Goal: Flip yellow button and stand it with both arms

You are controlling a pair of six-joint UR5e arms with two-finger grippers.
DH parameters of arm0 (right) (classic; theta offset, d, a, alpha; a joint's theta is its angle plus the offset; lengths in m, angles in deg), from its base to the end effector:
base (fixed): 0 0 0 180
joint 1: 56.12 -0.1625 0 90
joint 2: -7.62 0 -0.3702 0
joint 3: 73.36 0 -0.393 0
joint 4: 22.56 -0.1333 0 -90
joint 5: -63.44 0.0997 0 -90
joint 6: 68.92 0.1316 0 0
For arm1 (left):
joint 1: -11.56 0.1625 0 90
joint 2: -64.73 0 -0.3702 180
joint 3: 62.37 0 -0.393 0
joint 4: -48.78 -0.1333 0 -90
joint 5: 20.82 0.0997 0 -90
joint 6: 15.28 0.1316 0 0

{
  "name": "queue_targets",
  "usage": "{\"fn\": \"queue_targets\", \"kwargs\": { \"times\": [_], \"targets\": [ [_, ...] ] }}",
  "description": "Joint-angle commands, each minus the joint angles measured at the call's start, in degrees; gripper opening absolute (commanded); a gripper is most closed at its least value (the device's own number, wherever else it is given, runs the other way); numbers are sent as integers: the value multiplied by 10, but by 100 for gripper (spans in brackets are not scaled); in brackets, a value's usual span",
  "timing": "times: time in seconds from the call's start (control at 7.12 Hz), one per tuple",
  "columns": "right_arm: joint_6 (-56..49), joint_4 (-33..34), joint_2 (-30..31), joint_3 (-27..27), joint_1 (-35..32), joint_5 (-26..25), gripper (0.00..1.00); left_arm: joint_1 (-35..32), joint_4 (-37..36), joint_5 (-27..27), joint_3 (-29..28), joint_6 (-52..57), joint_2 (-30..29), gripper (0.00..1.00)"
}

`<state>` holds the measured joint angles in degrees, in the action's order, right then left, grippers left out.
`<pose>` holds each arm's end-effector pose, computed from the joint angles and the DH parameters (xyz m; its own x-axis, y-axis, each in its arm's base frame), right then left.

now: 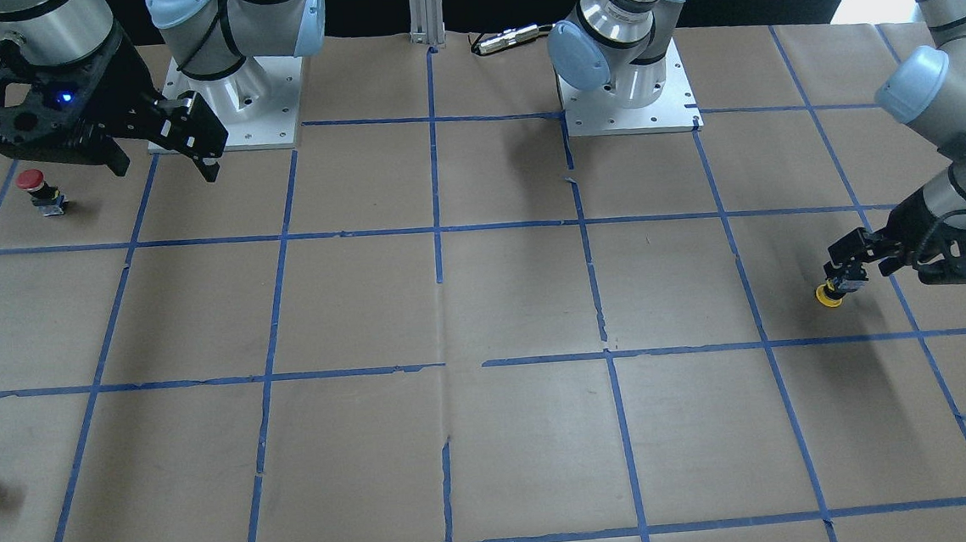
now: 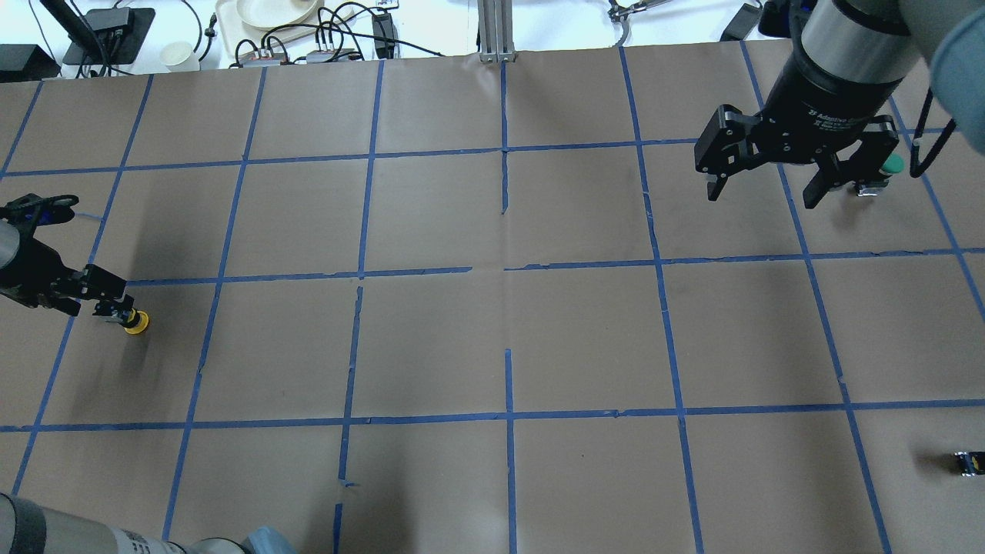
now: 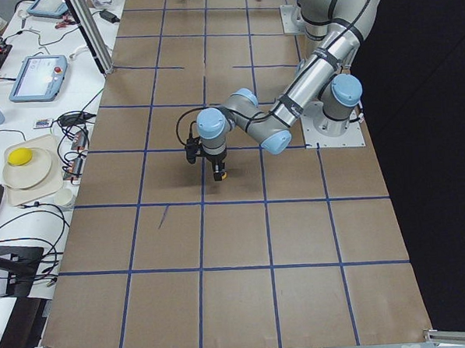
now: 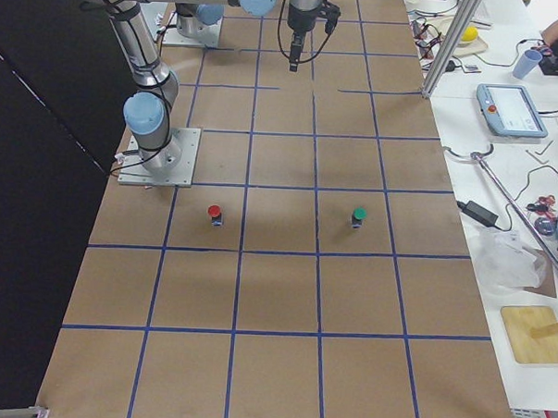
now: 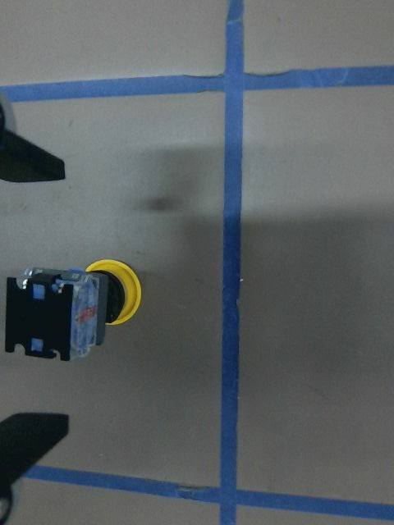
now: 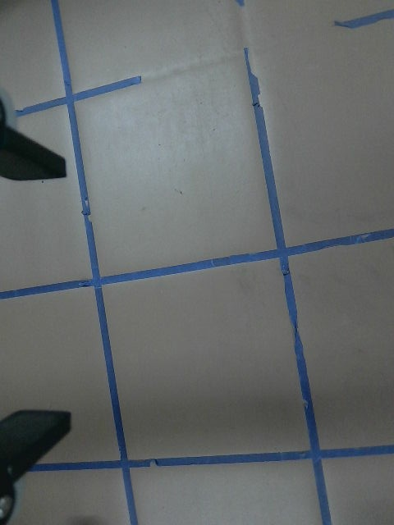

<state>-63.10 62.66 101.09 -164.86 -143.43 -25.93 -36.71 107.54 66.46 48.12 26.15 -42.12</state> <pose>0.1128 -0.4693 0.4092 -0.9889 0.1484 -0.0060 0.1479 0.9877 0.0499 0.2320 -0.4697 0.1371 -0.9943 -0.0103 0.1057 -0.0052 0.9988 0.0484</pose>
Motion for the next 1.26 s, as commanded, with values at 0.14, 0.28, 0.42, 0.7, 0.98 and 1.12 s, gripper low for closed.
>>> {"fn": "queue_targets", "kwargs": {
  "times": [0.14,0.28,0.42,0.7,0.98,1.12],
  "targets": [
    [10,6,-3,0,6,-1,100,0,-8,3,12,6,-1,92],
    [12,8,-4,0,16,1,100,0,-9,2,11,8,-1,90],
    [16,11,-5,0,42,1,100,-2,-40,1,13,7,-4,90],
    [42,7,-14,1,99,2,100,-4,-47,3,12,8,-2,90],
    [112,0,-13,2,101,14,100,-4,-46,3,17,12,-2,81],
    [121,5,-14,4,100,32,100,-4,-46,5,15,12,-3,65]
  ]
}}
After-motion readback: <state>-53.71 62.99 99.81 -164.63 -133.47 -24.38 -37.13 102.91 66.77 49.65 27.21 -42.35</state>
